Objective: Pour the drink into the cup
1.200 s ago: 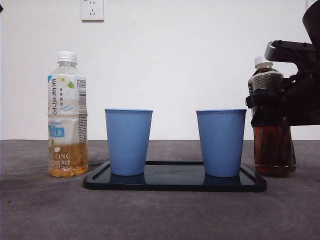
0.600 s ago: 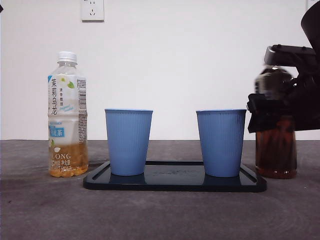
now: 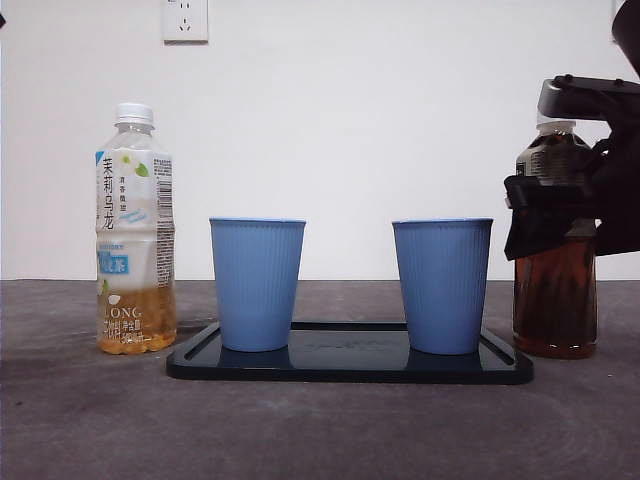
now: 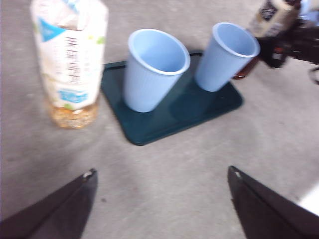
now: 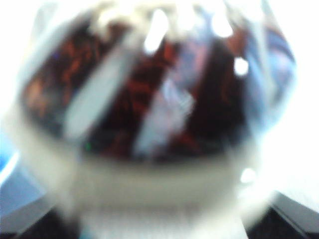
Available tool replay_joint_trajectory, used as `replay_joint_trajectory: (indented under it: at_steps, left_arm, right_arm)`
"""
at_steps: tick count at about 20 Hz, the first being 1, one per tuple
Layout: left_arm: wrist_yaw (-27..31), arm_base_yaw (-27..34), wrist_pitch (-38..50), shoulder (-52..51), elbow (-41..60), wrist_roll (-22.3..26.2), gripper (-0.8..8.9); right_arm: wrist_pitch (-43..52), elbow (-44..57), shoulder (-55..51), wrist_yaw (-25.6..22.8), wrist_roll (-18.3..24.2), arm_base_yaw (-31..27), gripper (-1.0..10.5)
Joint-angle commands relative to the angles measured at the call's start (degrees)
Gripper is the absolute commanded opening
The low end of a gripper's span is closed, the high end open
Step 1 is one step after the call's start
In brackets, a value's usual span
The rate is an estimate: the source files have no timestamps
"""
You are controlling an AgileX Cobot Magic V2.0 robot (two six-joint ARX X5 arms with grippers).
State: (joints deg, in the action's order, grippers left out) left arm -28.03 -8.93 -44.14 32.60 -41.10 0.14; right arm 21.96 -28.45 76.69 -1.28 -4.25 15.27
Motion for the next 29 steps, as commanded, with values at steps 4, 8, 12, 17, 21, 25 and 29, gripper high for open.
replay_joint_trajectory:
  at_steps: [4, 8, 12, 17, 21, 25, 29]
  left_arm:
    - [1.70, -0.20, 4.20, 0.63, -0.94, 0.24, 5.02]
    - [2.47, -0.20, 8.04, 3.30, -0.26, 0.17, 5.28]
    - [2.91, -1.01, 16.02, 8.66, 2.73, -1.99, 6.07]
    - [7.87, -4.09, 32.06, 16.72, 8.87, -4.52, 6.07]
    - [13.22, -6.45, 43.21, 24.44, 12.24, -4.48, 6.07]
    - [15.08, -7.23, 52.39, 33.90, 12.46, -4.00, 6.08]
    - [16.61, -7.21, 62.10, 42.62, 12.46, -3.96, 6.08]
  right_arm:
    - [-14.03, -0.81, -8.46, 0.92, -3.15, 0.70, 4.3]
    - [-27.04, -0.81, -17.86, 2.14, -5.84, 3.54, 4.3]
    - [-36.68, -0.81, -27.71, 5.81, -9.18, 7.50, 4.3]
    - [-42.16, -0.81, -39.04, 5.84, -12.59, 11.91, 4.3]
    - [-44.83, -0.81, -45.90, 5.86, -14.38, 13.53, 4.3]
    - [-46.23, -0.81, -50.99, 5.97, -14.84, 13.92, 4.3]
    - [-47.67, -0.90, -54.38, 6.32, -14.86, 13.92, 4.3]
